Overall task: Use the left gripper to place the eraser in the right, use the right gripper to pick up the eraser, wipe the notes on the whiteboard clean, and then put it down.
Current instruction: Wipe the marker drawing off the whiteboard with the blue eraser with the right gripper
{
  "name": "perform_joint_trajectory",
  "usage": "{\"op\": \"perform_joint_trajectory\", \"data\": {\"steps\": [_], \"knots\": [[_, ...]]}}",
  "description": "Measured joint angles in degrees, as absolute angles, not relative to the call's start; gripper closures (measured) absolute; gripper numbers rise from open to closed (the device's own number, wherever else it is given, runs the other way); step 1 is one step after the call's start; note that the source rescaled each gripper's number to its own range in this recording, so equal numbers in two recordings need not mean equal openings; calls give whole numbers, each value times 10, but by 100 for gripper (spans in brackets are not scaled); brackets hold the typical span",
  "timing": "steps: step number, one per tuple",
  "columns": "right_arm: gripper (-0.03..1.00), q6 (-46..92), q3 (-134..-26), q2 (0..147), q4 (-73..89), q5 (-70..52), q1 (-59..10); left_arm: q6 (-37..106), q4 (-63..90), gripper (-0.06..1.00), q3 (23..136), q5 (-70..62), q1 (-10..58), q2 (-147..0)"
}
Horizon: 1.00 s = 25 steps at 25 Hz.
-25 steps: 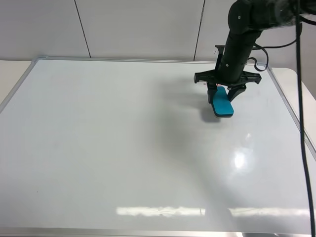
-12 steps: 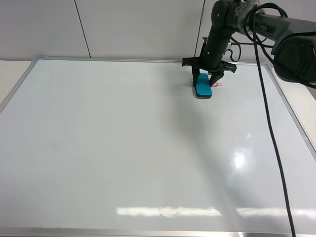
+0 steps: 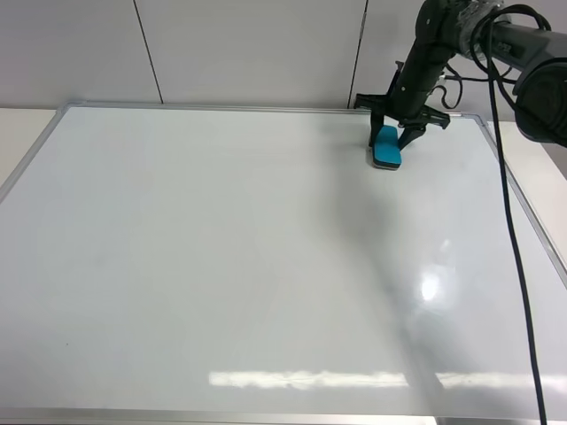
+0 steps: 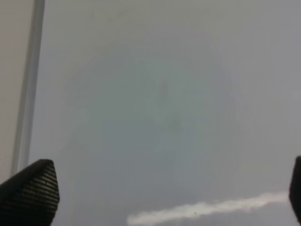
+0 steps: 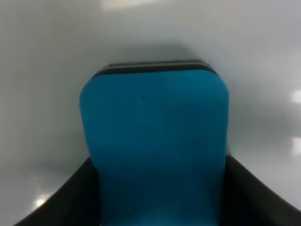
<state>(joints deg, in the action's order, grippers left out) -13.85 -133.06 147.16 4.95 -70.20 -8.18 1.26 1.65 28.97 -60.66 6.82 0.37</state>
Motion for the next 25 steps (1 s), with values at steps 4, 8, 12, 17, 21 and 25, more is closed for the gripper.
{"op": "perform_joint_trajectory", "data": {"steps": [4, 8, 12, 17, 21, 25], "knots": [[94, -115, -1316, 1465, 31, -700, -71, 13, 17, -6, 290, -607, 68, 4], [94, -94, -1315, 1464, 20, -700, -74, 13, 17, -6, 290, -607, 68, 4], [94, -89, -1315, 1464, 6, -700, -93, 13, 17, -6, 290, -607, 68, 4], [94, -63, -1315, 1465, 8, -700, -151, 13, 17, -6, 290, -607, 68, 4], [94, -47, -1315, 1466, 10, -684, -189, 13, 17, -6, 290, -607, 68, 4], [94, -41, -1315, 1467, 10, -672, -198, 13, 17, -6, 290, -607, 68, 4]]}}
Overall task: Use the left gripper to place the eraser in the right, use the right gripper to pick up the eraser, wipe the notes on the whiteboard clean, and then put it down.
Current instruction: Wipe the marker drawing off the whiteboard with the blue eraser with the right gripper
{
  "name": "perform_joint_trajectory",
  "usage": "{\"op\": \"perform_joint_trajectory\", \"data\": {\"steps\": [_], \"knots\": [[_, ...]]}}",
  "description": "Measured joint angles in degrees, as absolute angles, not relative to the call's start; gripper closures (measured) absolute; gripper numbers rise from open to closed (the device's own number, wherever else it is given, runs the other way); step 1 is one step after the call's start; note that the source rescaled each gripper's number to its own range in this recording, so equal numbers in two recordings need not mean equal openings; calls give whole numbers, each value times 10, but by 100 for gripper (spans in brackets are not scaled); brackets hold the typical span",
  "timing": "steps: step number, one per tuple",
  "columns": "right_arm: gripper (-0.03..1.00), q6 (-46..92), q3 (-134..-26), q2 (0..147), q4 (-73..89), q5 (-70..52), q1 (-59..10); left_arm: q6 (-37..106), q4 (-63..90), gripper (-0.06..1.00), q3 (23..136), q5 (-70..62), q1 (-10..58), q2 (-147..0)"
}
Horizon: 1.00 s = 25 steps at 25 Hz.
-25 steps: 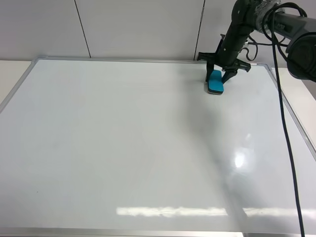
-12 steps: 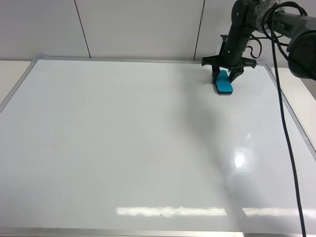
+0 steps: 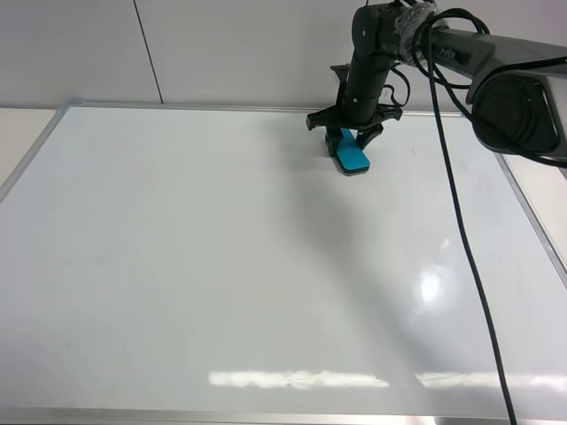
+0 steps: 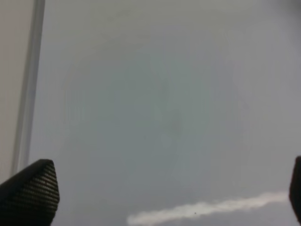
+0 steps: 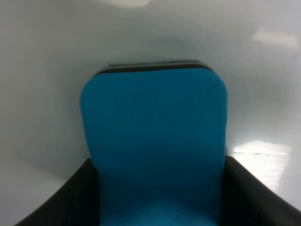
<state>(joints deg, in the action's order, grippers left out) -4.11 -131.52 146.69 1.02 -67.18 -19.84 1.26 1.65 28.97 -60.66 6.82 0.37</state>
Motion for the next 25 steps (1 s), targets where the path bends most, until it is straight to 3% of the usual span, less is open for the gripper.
{"op": "perform_joint_trajectory", "data": {"steps": [6, 25], "knots": [[94, -48, -1315, 1467, -8, -687, -188, 13, 17, -6, 290, -607, 68, 4], [94, -71, -1315, 1464, -121, -691, -40, 13, 17, -6, 290, -607, 68, 4]]}}
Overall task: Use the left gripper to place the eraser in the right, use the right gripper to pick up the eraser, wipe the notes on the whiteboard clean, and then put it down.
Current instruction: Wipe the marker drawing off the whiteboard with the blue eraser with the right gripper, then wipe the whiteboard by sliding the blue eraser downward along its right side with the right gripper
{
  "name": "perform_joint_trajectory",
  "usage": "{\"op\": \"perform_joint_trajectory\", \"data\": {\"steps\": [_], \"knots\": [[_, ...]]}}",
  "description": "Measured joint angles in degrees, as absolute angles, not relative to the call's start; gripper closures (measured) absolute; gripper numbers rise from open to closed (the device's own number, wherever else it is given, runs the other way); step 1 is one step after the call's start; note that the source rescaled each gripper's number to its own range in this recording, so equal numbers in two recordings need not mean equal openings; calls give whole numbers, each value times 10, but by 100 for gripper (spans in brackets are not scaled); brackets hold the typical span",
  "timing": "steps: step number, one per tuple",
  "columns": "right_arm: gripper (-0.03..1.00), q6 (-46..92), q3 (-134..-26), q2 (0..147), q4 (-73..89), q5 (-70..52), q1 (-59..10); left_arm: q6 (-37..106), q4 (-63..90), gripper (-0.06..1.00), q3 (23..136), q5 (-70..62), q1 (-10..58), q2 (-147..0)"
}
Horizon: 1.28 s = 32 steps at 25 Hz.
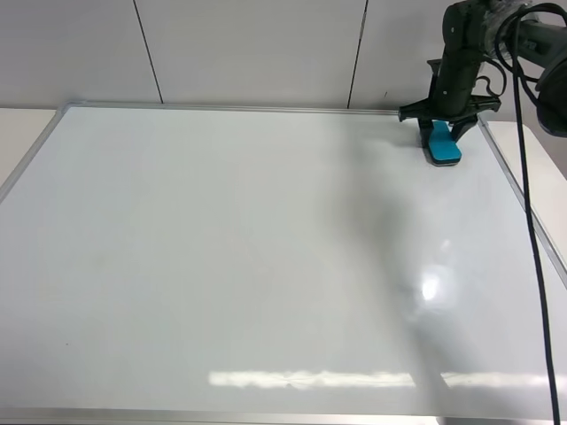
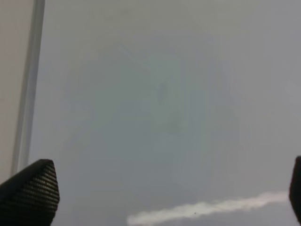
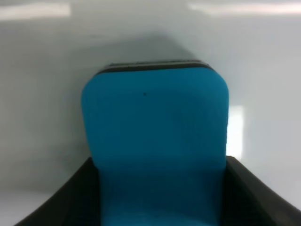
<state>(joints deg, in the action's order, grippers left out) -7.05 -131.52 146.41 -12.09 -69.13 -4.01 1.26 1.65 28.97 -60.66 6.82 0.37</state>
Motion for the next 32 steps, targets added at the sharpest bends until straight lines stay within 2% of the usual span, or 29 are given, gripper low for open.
{"op": "perform_joint_trajectory", "data": {"steps": [4, 12, 16, 22, 27, 32], "knots": [[94, -68, -1311, 1454, -130, -692, -45, 13, 17, -6, 290, -607, 68, 4], [94, -85, -1307, 1360, -119, -693, -117, 13, 17, -6, 290, -607, 68, 4], [94, -94, -1246, 1297, -104, -691, -131, 13, 17, -6, 290, -607, 68, 4], [94, -119, -1019, 1159, -76, -679, -131, 13, 17, -6, 290, -607, 68, 4], [94, -157, -798, 1028, -50, -559, -131, 13, 17, -6, 290, -607, 68, 4], [94, -187, -615, 936, -42, -501, -131, 13, 17, -6, 290, -607, 68, 4]]}}
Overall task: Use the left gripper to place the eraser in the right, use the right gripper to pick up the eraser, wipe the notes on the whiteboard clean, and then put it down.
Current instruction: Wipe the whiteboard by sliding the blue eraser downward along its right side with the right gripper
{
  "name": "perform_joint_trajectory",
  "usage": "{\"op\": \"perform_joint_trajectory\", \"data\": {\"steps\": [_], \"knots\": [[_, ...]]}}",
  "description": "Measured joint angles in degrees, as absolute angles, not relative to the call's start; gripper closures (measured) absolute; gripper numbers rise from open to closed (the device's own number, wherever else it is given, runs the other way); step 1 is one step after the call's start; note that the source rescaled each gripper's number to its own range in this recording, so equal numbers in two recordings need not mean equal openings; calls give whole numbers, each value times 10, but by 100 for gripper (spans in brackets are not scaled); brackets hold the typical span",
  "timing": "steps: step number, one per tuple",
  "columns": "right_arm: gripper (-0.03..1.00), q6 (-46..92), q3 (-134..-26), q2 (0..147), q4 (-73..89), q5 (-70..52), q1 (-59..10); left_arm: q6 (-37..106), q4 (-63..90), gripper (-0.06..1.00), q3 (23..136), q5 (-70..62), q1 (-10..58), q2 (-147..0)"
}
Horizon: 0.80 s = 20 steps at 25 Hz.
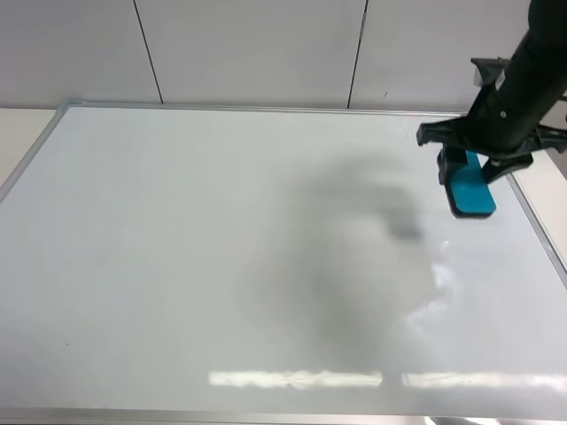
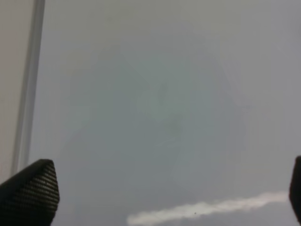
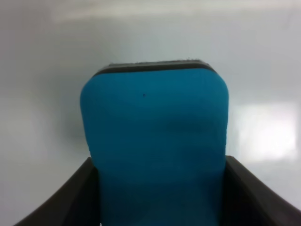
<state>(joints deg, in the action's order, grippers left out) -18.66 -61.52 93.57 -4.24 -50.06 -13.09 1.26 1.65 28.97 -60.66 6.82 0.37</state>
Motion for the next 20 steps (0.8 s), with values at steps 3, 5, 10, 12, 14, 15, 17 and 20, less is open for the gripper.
{"op": "perform_joint_trajectory", "data": {"steps": [3, 5, 10, 12, 14, 15, 17, 20], "knots": [[94, -198, -533, 899, -33, -468, -131, 13, 17, -6, 290, -607, 68, 4], [94, -200, -484, 886, -18, -439, -131, 13, 17, -6, 290, -607, 68, 4], [94, -201, -413, 881, 0, -396, -145, 13, 17, -6, 290, -607, 68, 4], [94, -201, -406, 881, 0, -391, -152, 13, 17, -6, 290, -607, 68, 4], [94, -204, -404, 881, 0, -389, -160, 13, 17, -6, 290, -607, 68, 4], [94, -207, -404, 880, 0, -388, -162, 13, 17, -6, 290, -606, 68, 4], [94, -210, -404, 880, 0, -388, -163, 13, 17, -6, 290, -606, 68, 4], [94, -227, -404, 880, -12, -388, -177, 13, 17, -6, 290, -606, 68, 4]]}}
